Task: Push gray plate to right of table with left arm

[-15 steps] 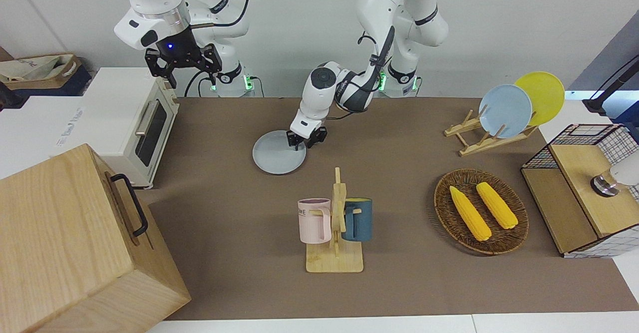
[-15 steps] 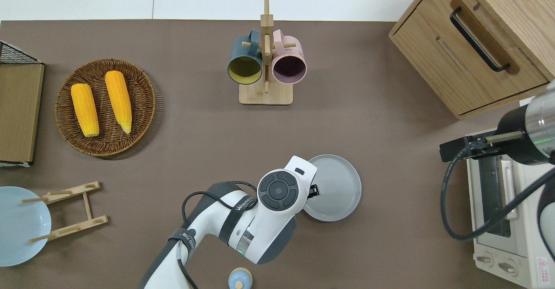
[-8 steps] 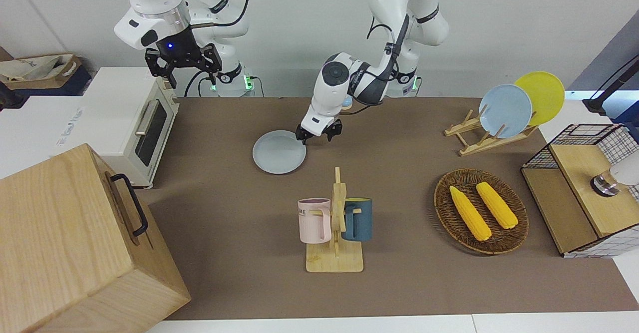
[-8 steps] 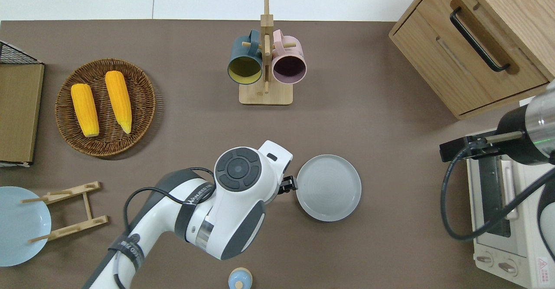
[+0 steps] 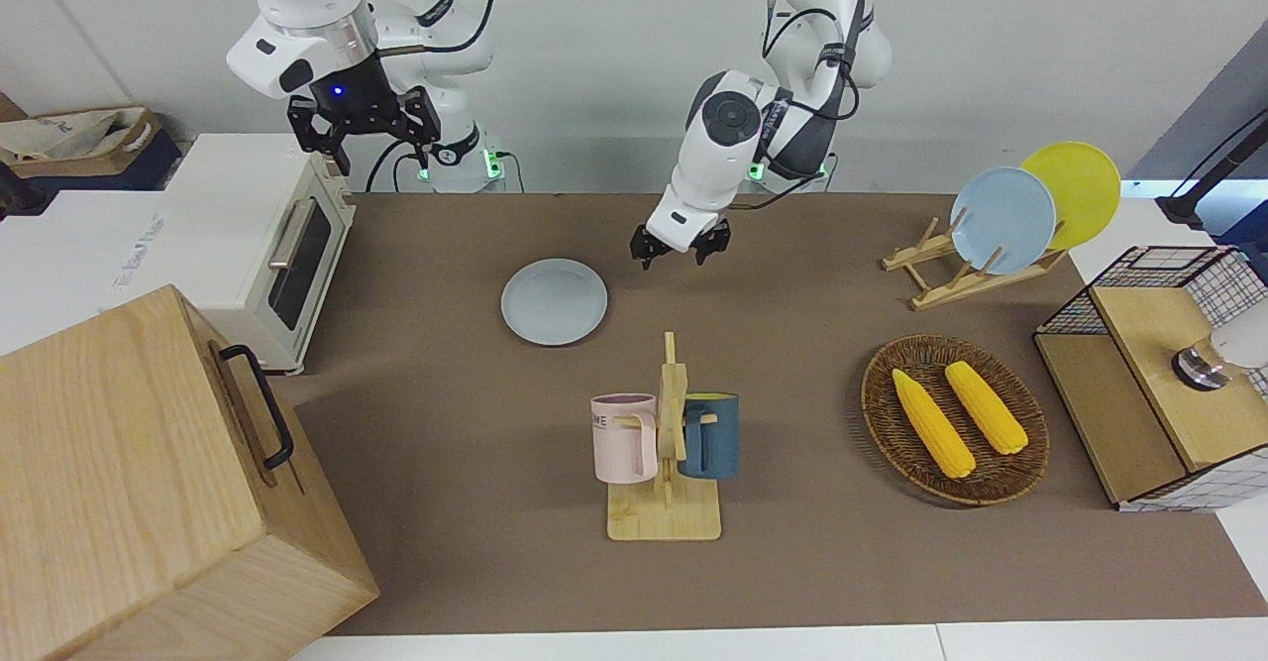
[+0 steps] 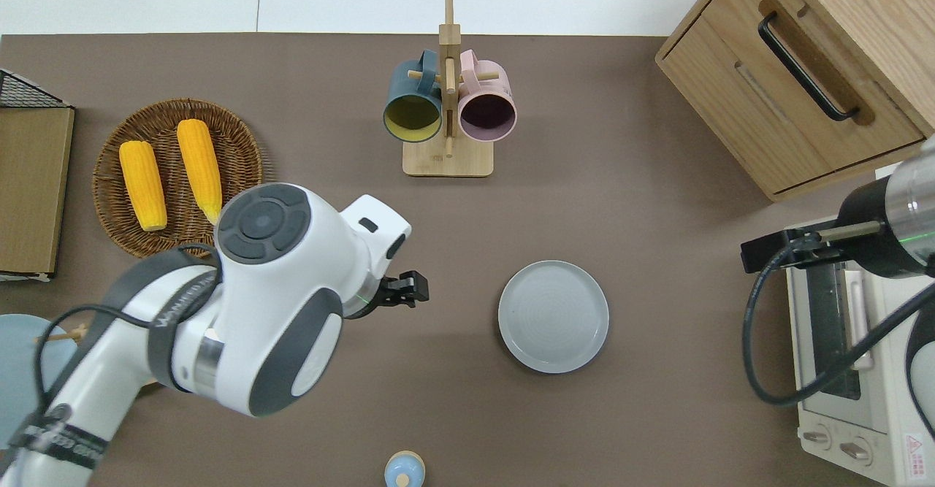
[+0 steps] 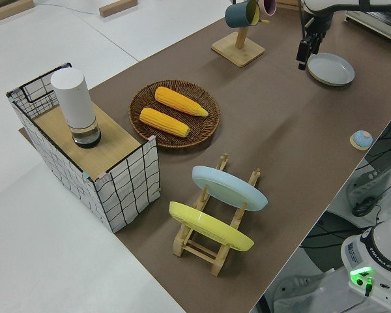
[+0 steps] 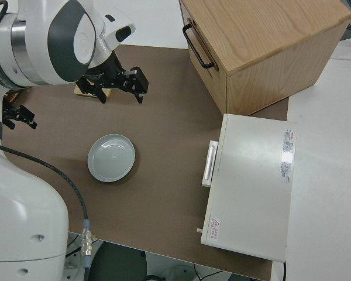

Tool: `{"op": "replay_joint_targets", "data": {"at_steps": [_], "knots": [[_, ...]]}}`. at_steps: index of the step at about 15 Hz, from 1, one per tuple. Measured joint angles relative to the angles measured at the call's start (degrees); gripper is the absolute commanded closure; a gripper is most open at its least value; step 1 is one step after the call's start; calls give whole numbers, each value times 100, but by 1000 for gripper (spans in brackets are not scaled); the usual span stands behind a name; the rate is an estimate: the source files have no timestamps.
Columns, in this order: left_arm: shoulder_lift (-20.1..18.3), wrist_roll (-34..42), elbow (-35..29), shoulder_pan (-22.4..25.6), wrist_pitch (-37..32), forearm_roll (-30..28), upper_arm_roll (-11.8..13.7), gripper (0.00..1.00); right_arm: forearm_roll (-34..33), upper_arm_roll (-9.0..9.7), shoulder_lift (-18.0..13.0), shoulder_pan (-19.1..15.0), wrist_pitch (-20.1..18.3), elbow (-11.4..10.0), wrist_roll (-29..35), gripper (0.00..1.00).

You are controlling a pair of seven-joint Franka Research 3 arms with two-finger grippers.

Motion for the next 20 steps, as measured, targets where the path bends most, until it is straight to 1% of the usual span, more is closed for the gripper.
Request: {"op": "replay_joint_targets", "data": {"at_steps": [6, 10, 14, 17, 20], "knots": [[-392, 1089, 337, 868, -495, 394, 51, 5, 0, 0, 0, 0, 0, 0, 0, 17], [-445, 1738, 766, 1197, -918, 690, 45, 5, 0, 0, 0, 0, 0, 0, 0, 17], [-446, 1988, 1201, 1502, -1256, 735, 51, 5, 0, 0, 0, 0, 0, 0, 0, 17], [-445, 2163, 1367, 1643, -1373, 741, 102, 5, 0, 0, 0, 0, 0, 0, 0, 17], [-444, 2233, 1408, 1667, -1439, 741, 265, 5, 0, 0, 0, 0, 0, 0, 0, 17]]}}
